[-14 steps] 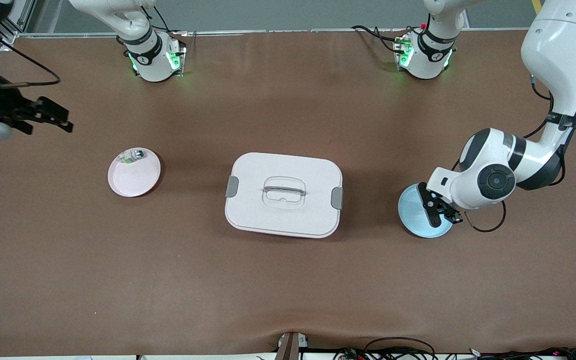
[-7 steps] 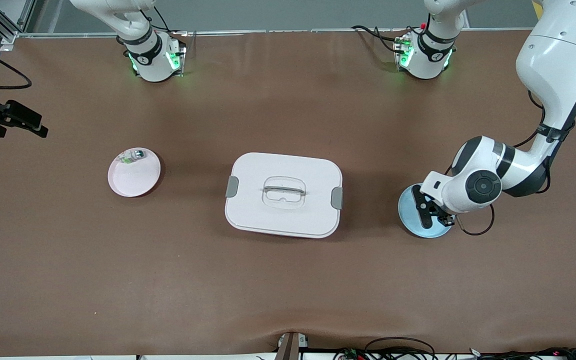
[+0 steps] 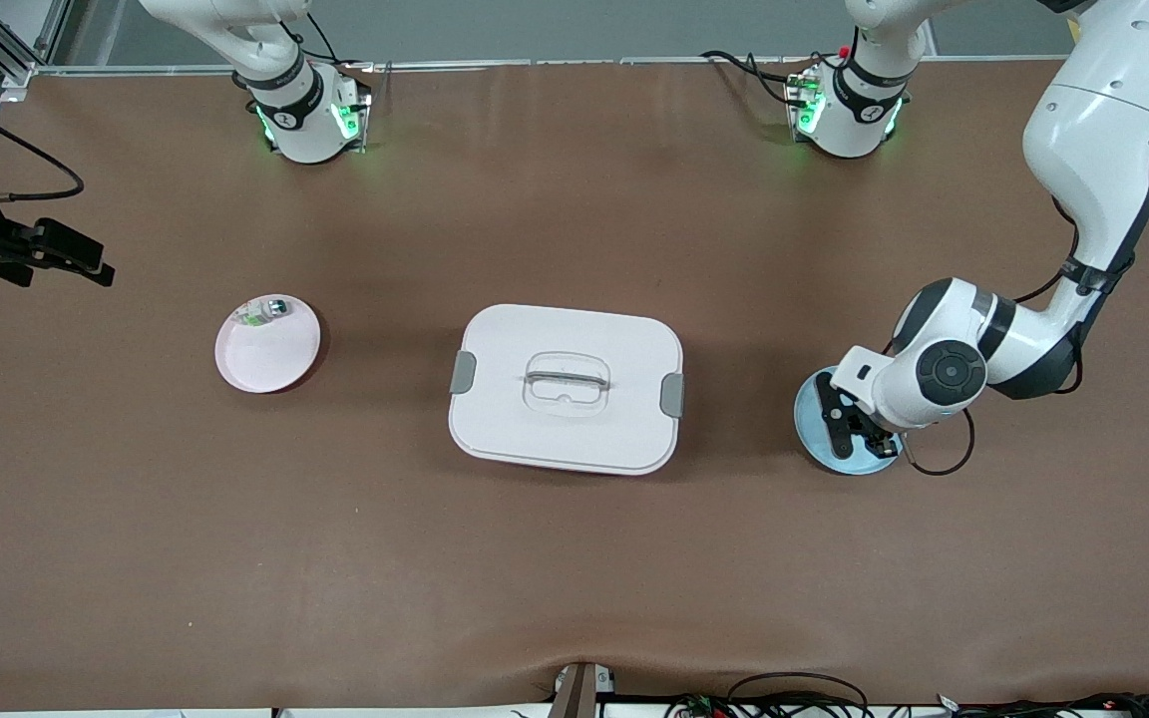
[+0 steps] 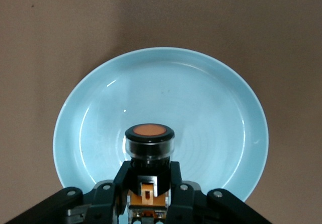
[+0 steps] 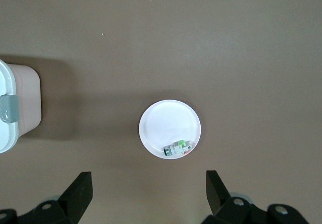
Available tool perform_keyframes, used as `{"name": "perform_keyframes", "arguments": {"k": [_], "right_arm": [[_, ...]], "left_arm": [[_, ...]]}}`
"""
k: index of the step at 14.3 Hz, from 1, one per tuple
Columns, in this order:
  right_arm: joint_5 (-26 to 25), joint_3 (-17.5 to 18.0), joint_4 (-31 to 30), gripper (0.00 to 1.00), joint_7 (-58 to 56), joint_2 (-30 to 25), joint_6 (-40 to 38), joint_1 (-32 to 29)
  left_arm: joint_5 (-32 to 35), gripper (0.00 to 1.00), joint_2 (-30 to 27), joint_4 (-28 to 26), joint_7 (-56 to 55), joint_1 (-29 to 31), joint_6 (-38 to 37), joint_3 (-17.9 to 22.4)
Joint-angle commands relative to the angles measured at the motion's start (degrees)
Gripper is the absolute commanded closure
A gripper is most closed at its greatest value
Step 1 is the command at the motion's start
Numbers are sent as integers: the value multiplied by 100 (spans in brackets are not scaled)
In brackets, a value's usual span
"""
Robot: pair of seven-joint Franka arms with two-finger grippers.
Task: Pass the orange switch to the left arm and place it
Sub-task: 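Lower the switch onto the blue plate while the right gripper withdraws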
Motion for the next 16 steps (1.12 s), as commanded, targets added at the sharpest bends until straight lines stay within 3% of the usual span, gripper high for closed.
{"name": "perform_keyframes", "arguments": {"k": [1,8,9,10,16], "right_arm": [[-12,54,175,0,-65,74,-63,-66],[-4,220,16,0,-65,65,165,-435],[-4,239,-36,0,-65,57,227,-462],[-4,239,-36,0,-65,48,254,-470],[-91,230,-450,0,-74,-163,764,-470]], "left_arm": [[154,100,52,-8,63,76,72,-42],[566,97,105,-175,-148,-39,142,-42],[601,70,96,-184,-201,-12,133,-42],[602,1,70,-175,-245,-12,124,-42],[286,0,-710,-131,-911,23,-191,-279]]}}
